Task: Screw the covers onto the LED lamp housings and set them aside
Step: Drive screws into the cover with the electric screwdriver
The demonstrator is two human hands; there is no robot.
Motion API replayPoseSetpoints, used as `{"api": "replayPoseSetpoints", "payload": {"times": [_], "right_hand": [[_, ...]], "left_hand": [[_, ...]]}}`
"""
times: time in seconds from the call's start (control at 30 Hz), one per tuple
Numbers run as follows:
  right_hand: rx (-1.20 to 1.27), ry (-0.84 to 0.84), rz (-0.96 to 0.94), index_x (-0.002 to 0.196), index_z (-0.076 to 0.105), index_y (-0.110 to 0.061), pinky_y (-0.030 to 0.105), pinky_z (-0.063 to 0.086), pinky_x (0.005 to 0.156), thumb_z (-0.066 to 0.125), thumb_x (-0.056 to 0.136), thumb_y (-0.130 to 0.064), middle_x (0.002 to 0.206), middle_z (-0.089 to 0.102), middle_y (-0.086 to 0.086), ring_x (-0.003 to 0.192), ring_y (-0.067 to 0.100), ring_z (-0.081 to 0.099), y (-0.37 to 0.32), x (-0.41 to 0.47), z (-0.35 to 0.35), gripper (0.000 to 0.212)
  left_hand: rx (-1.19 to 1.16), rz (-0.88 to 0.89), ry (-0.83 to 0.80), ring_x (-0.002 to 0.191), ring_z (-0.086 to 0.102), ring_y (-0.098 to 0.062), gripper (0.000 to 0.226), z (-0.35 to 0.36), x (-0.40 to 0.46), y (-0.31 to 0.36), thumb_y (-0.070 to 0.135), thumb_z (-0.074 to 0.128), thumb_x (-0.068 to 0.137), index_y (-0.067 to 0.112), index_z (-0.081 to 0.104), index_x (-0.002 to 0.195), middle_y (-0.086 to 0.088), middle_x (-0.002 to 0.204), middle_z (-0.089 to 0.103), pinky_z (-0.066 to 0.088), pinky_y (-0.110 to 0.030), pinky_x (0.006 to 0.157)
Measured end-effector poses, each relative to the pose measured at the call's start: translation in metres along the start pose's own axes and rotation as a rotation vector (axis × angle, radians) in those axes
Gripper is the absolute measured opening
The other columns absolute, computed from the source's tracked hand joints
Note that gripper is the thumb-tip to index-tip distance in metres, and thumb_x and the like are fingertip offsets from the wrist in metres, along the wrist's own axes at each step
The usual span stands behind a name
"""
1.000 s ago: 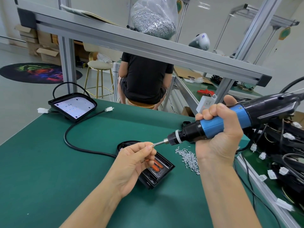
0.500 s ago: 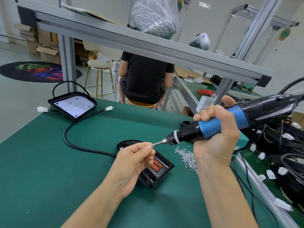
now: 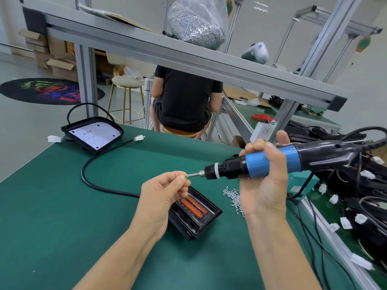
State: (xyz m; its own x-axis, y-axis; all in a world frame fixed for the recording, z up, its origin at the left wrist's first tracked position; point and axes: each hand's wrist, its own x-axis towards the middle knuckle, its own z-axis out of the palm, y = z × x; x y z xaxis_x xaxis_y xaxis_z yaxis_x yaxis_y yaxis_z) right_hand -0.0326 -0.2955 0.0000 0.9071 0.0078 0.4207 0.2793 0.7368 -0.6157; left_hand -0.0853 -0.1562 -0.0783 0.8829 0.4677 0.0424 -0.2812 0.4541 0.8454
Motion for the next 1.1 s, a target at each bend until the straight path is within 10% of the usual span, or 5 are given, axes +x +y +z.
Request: {"api": "replayPoseSetpoints", "payload": {"times": [0.4, 0.53, 0.7, 1.1], "right_hand": [[0.142, 0.077, 0.129, 0.106, 0.058, -0.027, 0.027, 0.052, 0.075, 0.060, 0.081, 0.002, 0.071, 0.058, -0.004, 0.063, 0.010, 0.059, 0.016, 0.018, -0.016, 0.038], [0.061, 0.076, 0.118, 0.106, 0.057, -0.026, 0.027, 0.052, 0.073, 0.056, 0.086, 0.006, 0.071, 0.057, -0.004, 0.061, 0.010, 0.057, 0.024, 0.027, -0.024, 0.037], [-0.079, 0.036, 0.129, 0.112, 0.054, -0.025, 0.025, 0.051, 0.072, 0.055, 0.088, 0.006, 0.071, 0.056, -0.003, 0.063, 0.012, 0.056, 0.040, 0.034, -0.030, 0.040], [-0.191, -0.022, 0.149, 0.110, 0.057, -0.024, 0.027, 0.051, 0.072, 0.064, 0.074, -0.003, 0.070, 0.057, -0.002, 0.067, 0.014, 0.055, 0.064, 0.039, -0.029, 0.042]], "left_hand": [[0.256, 0.053, -0.009, 0.085, 0.064, 0.007, 0.023, -0.025, 0.026, 0.008, 0.020, 0.073, 0.075, 0.024, 0.072, 0.098, 0.011, 0.096, 0.074, 0.044, -0.002, 0.066], [0.762, 0.047, 0.236, 0.106, 0.054, -0.009, 0.028, -0.052, 0.050, 0.011, 0.034, 0.060, 0.091, 0.022, 0.060, 0.116, 0.004, 0.121, 0.061, 0.039, -0.021, 0.089], [1.295, -0.276, 0.062, 0.122, 0.050, -0.022, 0.088, -0.055, 0.063, -0.005, 0.076, 0.050, 0.075, 0.016, 0.042, 0.138, -0.002, 0.135, 0.053, 0.040, -0.035, 0.098], [1.075, -0.201, 0.099, 0.130, 0.044, -0.022, 0.097, -0.054, 0.053, -0.018, 0.068, 0.070, 0.056, 0.022, 0.045, 0.138, 0.002, 0.139, 0.051, 0.031, -0.041, 0.110]]}}
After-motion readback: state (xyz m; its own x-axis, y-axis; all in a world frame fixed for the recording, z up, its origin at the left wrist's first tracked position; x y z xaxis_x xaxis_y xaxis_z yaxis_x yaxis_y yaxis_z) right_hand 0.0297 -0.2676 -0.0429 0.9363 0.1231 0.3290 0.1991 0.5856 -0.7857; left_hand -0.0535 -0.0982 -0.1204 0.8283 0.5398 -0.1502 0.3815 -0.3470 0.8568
